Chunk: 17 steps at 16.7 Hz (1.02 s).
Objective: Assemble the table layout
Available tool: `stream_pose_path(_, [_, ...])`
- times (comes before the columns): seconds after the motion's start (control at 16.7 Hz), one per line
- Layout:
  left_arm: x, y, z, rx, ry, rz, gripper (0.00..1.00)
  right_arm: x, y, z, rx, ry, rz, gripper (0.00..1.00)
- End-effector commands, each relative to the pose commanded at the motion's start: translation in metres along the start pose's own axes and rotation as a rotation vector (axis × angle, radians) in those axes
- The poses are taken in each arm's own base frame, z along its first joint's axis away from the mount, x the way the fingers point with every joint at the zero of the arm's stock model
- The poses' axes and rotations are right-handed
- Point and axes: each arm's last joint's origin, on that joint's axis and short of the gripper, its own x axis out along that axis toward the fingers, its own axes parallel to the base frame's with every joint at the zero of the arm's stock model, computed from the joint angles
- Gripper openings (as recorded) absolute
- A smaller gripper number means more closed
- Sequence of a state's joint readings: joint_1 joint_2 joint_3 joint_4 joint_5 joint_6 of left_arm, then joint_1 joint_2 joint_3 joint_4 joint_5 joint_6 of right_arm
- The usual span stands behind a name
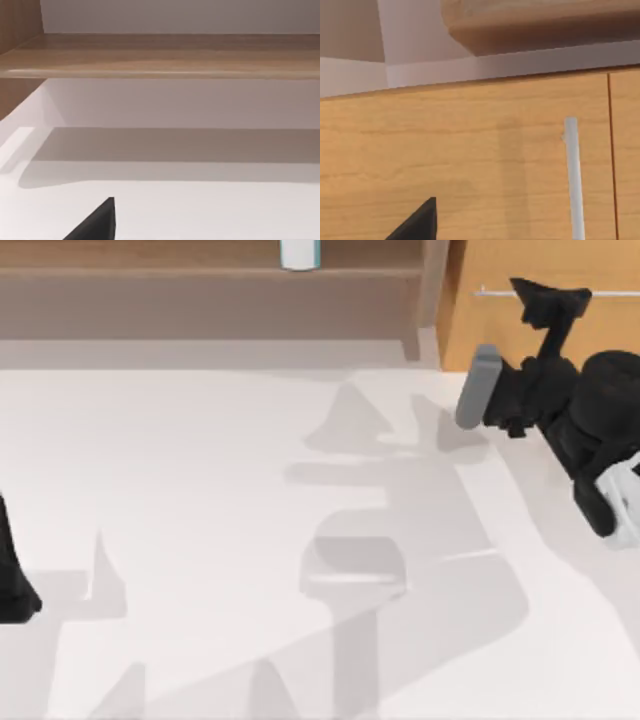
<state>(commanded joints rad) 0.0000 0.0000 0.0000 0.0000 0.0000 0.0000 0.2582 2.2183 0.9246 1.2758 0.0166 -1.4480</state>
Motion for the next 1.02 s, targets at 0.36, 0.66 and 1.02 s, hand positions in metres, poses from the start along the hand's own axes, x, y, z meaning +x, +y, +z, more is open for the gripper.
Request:
stream_pose_path(0.36, [0.000,0.000,0.000,0.000,0.000,0.000,1.00,-0.008,0.006,-0.029,-0.081,0.232,0.011,1.00])
stream_pose_path(0.66, [0.000,0.000,0.000,0.000,0.000,0.000,1.00,-0.012,0.010,-0.034,-0.094,0.271,0.031,1.00])
stream_pose_path(1.02, [0.000,0.000,0.000,0.000,0.000,0.000,1.00,-0.002,-0.006,0.010,0.006,0.209,-0.017,1.00])
